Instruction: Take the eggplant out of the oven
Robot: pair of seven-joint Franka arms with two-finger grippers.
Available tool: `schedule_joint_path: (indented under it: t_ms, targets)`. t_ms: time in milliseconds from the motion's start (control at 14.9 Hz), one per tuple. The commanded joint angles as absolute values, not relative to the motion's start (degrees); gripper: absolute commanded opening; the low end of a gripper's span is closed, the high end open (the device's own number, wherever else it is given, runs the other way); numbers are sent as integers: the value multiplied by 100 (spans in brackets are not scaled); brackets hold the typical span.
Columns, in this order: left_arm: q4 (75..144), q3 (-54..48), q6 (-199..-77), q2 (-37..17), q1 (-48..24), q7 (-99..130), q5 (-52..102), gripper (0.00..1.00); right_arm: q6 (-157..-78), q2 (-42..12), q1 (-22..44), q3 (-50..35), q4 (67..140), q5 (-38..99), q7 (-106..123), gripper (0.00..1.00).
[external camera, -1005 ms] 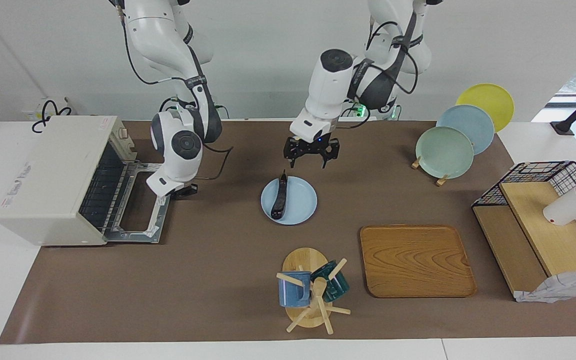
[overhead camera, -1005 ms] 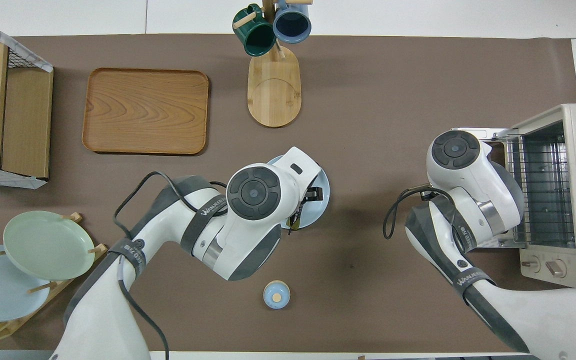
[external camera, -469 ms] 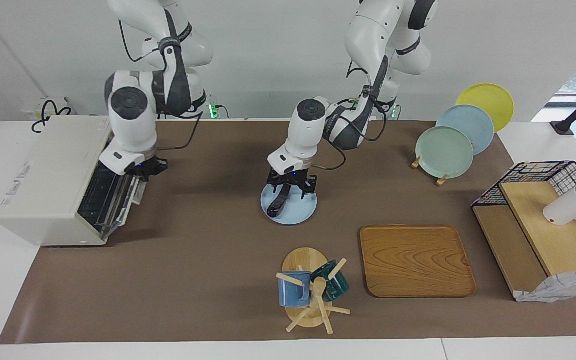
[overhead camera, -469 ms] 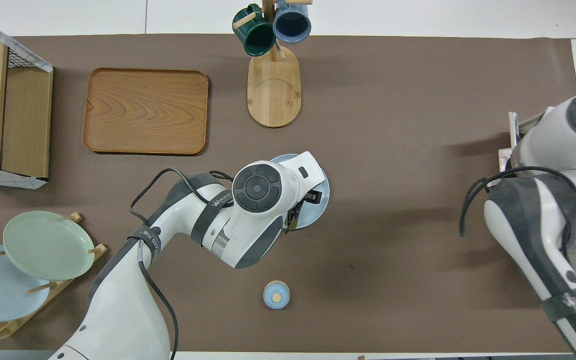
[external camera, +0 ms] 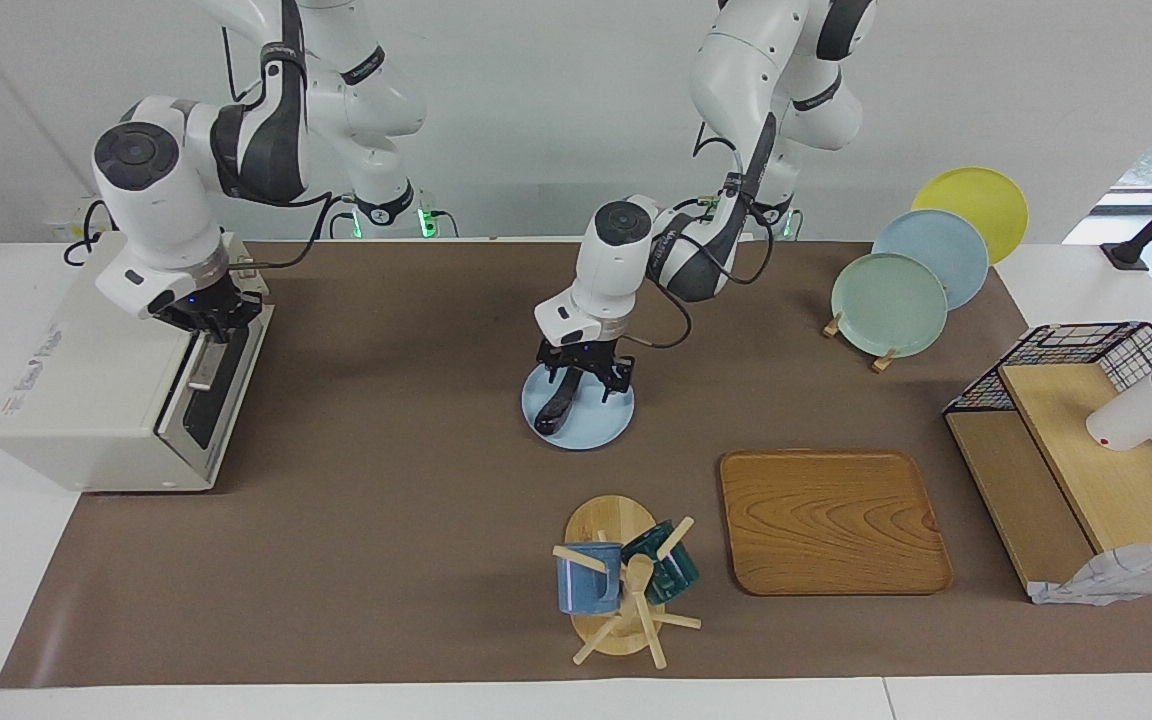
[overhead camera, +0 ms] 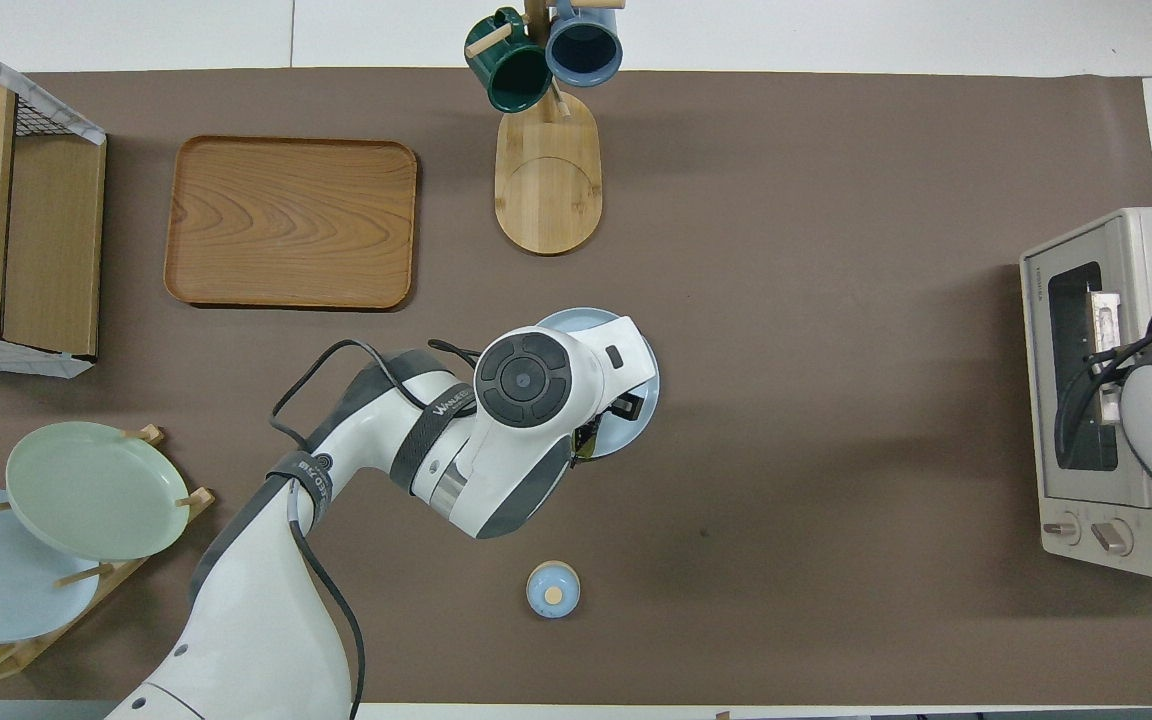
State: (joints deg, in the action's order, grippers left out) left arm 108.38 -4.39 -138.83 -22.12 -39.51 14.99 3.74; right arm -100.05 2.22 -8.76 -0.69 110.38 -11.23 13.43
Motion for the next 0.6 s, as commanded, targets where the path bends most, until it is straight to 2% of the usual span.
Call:
schedule_joint_path:
  t_ms: [0,67,134,201,268,335,536]
  targets:
    - [10846,-396,-13931,-2241,-3999,1406,466,70,-8968,282,-949,-44,10023,-625,1529,37]
    - [10846,-396,-13931,-2241,-3999,1502,466,59,-8834,264,-949,-53,9828,-607,1538,39]
    - [10846,-396,-13931,-2241,-3999,1573,466,41,-8807,220,-941,-53,9626,-502,1529,42]
    - [10828,-396,-13931,-2241,-3999,1591,475,20,-8841,124,-932,-53,9502,-301,1512,52]
    - [10819,-396,-13922,-2241,-3990,1582,475,0,-8859,123,-897,-53,9501,-151,1477,76]
    - [10793,-404,-13896,-2241,-3982,1591,483,0,-8825,158,-870,-88,9492,-123,1337,100]
    - [10784,-404,-13738,-2153,-3867,1564,492,0,-8824,211,-738,-114,9518,-132,1108,100]
